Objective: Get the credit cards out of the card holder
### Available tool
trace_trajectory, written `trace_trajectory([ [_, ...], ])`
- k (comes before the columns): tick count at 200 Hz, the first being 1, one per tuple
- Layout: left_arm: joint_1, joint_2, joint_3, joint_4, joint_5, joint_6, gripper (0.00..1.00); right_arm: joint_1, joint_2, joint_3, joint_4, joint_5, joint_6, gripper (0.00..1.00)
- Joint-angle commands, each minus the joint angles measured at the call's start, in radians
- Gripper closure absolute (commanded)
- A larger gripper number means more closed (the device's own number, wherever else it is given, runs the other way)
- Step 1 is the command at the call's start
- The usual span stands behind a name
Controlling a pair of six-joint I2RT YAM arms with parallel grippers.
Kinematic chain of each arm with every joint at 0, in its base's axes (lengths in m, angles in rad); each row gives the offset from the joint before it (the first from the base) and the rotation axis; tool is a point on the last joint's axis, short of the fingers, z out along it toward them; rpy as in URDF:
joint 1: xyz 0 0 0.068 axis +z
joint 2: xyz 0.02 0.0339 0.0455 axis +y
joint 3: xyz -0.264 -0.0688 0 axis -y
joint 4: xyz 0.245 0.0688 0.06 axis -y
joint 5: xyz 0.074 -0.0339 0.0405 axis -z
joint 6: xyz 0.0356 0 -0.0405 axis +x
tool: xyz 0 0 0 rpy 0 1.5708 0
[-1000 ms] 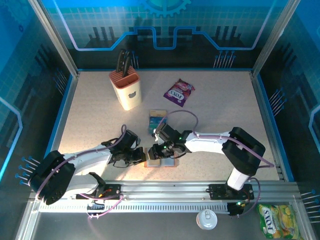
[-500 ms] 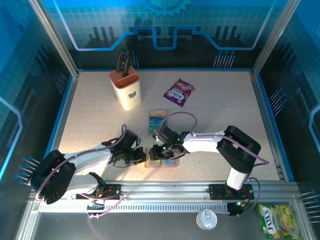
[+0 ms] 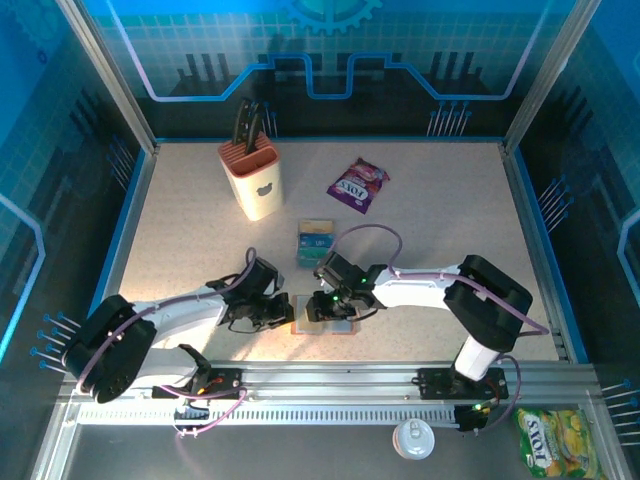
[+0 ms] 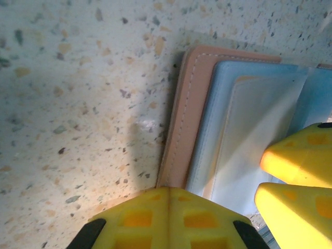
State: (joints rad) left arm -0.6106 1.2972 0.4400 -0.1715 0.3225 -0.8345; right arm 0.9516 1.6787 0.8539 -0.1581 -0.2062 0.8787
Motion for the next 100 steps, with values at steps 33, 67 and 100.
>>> trace_trajectory([
  [33,0.006,0.045,0.032,-0.123,-0.034,0.054,0.94,-0.028,-0.035,-0.032,-0.041,0.01,-0.024,0.67],
  [67,0.005,0.011,0.031,-0.118,-0.049,0.029,0.94,-0.044,-0.055,-0.074,0.032,-0.014,-0.019,0.67],
  [100,0.006,-0.076,0.048,-0.162,-0.08,0.03,0.93,-0.08,-0.059,-0.146,0.176,-0.09,-0.005,0.68],
])
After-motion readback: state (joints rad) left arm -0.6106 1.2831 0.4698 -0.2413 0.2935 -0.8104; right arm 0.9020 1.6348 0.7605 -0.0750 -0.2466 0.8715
